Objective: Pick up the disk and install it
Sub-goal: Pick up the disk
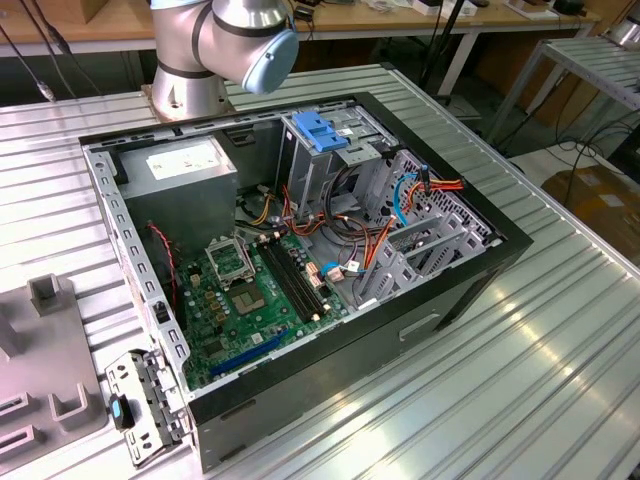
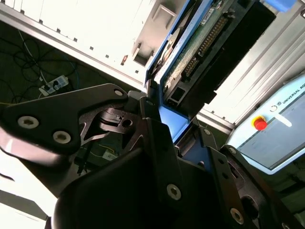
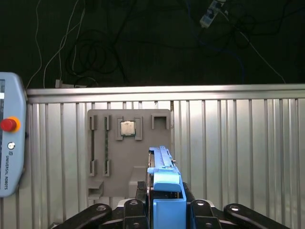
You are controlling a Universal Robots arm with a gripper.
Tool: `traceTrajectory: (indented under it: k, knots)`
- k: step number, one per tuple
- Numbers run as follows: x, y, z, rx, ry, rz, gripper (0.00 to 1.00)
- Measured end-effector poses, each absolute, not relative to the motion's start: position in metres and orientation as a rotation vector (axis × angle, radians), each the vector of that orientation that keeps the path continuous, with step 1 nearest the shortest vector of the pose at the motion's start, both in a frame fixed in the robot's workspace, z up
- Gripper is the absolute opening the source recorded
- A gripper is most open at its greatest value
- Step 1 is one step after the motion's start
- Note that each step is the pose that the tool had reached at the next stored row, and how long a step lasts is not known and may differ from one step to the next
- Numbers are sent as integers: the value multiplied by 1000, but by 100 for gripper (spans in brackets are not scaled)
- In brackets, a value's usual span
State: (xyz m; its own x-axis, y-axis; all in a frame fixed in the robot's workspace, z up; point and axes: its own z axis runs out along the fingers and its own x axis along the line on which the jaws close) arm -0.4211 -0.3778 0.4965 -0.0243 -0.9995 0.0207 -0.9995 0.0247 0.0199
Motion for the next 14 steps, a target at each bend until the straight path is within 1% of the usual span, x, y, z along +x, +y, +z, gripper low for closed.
traceTrajectory:
  k: [14]
  knots:
    - [-407,-378,497,2174,-2228,0,37]
